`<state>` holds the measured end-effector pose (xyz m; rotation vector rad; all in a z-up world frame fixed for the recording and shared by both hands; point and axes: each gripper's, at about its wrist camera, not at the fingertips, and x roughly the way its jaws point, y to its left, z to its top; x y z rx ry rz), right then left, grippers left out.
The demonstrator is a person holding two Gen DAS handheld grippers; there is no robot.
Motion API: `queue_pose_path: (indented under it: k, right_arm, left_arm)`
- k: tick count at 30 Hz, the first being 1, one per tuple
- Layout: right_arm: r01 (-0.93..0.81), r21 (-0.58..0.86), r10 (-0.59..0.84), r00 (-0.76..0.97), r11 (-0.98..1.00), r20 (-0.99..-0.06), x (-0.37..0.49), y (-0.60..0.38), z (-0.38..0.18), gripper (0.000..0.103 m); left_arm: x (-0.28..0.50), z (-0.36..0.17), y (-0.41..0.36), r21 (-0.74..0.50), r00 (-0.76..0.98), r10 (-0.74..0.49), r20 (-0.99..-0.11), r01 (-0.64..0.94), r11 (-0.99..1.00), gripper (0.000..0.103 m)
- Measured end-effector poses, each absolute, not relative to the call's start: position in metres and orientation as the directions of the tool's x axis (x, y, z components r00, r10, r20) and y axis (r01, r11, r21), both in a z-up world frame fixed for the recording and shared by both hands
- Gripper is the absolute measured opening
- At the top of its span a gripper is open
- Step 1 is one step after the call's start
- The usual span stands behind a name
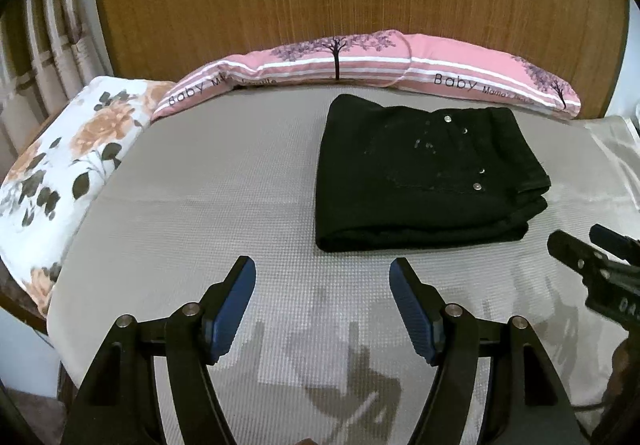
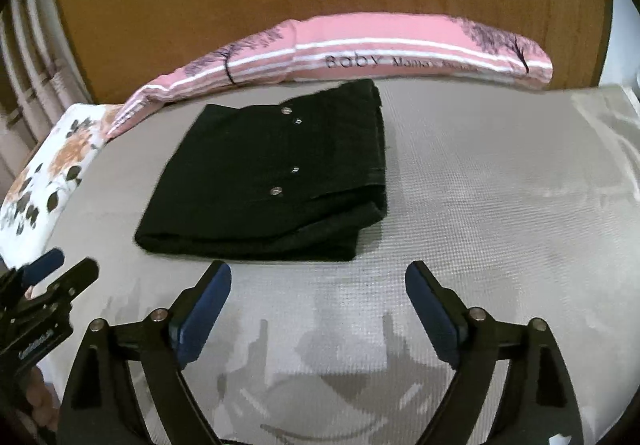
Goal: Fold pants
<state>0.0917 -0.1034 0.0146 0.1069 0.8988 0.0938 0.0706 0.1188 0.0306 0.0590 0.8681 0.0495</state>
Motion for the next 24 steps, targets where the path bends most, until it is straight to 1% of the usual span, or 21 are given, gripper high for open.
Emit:
queue_pose_path:
  k: [2,7,12,17,24]
  right_arm:
    - [-0.05,0.106,0.114,0.628,0.993,-0.77,0.086,-0.097,0.019,0.093]
    - [-0.075,0.088,0.116,0.647,0.993,-0.754,0.076,-0.088,0.028,0.093]
    - [-0.054,0.089,0.103,0.651,0.995,-0.753,0.071,-0.083,0.029,0.094]
    - [-0.041,0.078,0.086,0.649,0.996,-0.756,0.069,-0.079,0.027,0.097]
    - [-0.056,0.057,0.08,0.649,0.997,-0.756,0.066,-0.073,0.027,0.097]
  left_arm:
    - [0.069,0.032,0.119,0.07,0.651,0.067,-0.756,-0.02,0.997,0.07]
    - [0.067,0.029,0.117,0.072,0.649,0.061,-0.758,-0.009,0.997,0.07]
    - [0.064,0.026,0.114,0.1,0.656,0.072,-0.752,0.005,0.995,0.07]
    - [0.063,0.024,0.117,0.09,0.653,0.059,-0.755,0.013,0.996,0.07]
    - [0.062,0.023,0.12,0.075,0.649,0.056,-0.759,0.003,0.997,0.07]
